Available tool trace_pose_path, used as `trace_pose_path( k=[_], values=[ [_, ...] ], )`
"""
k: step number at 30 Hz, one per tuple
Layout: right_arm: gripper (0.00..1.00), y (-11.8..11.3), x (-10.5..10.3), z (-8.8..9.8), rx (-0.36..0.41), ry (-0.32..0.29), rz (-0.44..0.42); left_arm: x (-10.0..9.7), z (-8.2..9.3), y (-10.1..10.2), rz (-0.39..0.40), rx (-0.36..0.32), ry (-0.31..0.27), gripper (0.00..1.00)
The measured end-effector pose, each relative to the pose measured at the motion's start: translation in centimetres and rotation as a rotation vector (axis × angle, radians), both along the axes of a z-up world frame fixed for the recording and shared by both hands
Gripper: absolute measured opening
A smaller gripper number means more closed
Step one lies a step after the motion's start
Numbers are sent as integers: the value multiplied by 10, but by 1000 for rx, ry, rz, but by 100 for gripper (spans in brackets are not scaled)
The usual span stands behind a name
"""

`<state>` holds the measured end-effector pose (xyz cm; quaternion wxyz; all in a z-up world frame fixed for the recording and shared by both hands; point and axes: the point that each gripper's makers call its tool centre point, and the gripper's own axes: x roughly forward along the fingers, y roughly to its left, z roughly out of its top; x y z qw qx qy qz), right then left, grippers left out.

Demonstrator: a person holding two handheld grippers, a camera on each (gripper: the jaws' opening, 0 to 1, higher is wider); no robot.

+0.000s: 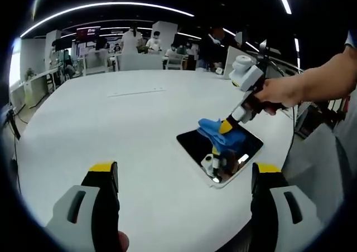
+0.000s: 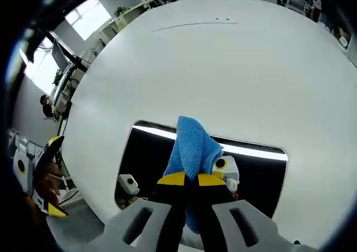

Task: Wipe the mirror surface with the cleaning cloth until all visible marks leave the cleaned area.

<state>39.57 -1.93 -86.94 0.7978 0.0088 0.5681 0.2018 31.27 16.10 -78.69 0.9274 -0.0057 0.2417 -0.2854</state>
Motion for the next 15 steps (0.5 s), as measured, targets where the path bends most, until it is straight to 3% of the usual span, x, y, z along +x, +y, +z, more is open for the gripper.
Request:
trace_pose_path(
  k=[11,15],
  values=[
    [0,0,25,-3,3,-5,-22,0,1,-3,3,-5,0,99],
    [0,2,27,-3,-23,6,17,1,3,-1,5,8,-4,99]
  ],
)
